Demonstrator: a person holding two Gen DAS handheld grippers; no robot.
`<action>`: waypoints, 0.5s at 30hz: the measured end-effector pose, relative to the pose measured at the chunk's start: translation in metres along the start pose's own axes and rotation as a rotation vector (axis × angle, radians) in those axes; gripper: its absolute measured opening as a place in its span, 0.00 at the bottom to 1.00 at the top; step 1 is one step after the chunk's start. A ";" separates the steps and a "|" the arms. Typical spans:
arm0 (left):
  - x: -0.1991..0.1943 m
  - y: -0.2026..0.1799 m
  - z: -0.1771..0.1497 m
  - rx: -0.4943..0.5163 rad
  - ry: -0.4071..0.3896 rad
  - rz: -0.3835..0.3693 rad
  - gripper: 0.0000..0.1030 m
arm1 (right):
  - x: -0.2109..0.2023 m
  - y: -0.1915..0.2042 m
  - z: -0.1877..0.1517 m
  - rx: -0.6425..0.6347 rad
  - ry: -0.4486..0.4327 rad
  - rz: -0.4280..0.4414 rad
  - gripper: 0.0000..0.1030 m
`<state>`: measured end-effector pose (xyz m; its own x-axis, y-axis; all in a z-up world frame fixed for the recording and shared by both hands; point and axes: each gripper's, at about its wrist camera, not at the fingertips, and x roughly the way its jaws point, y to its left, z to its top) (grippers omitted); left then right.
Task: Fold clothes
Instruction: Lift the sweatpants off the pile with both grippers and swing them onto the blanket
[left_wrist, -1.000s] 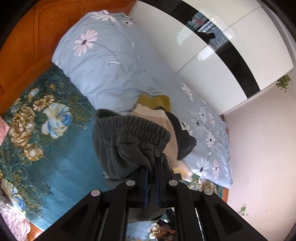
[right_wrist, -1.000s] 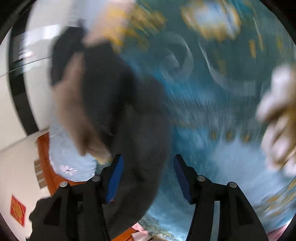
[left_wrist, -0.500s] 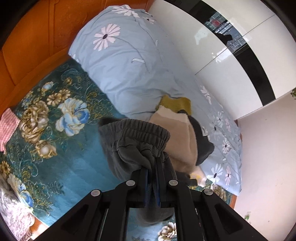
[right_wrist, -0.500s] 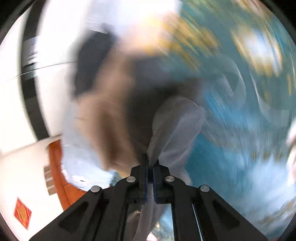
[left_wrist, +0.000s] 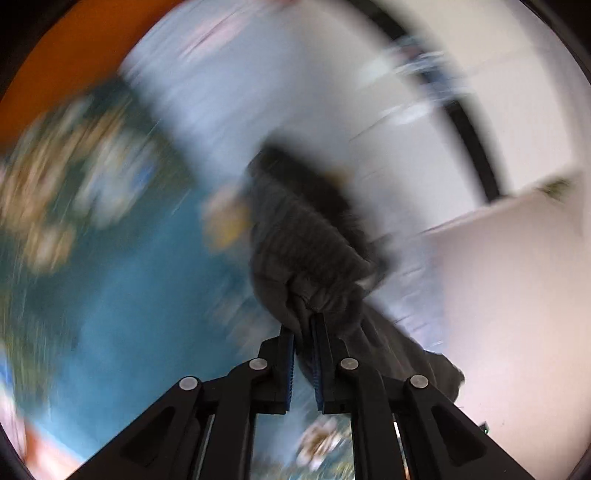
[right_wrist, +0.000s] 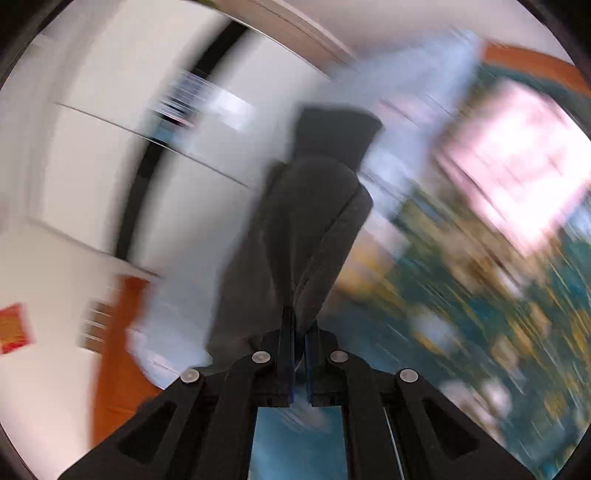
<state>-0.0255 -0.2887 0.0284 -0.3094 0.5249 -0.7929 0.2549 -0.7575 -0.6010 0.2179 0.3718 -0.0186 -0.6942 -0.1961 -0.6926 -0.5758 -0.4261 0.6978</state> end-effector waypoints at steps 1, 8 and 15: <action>0.021 0.028 -0.011 -0.067 0.044 0.052 0.07 | 0.013 -0.027 -0.015 0.059 0.052 -0.051 0.04; 0.081 0.138 -0.072 -0.255 0.137 0.327 0.01 | 0.058 -0.140 -0.115 0.250 0.287 -0.327 0.03; 0.046 0.133 -0.053 -0.210 0.029 0.302 0.01 | 0.047 -0.101 -0.092 0.032 0.263 -0.275 0.03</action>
<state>0.0427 -0.3444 -0.0933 -0.1666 0.3028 -0.9384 0.5139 -0.7856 -0.3447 0.2827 0.3243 -0.1382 -0.3800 -0.2997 -0.8751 -0.7412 -0.4674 0.4819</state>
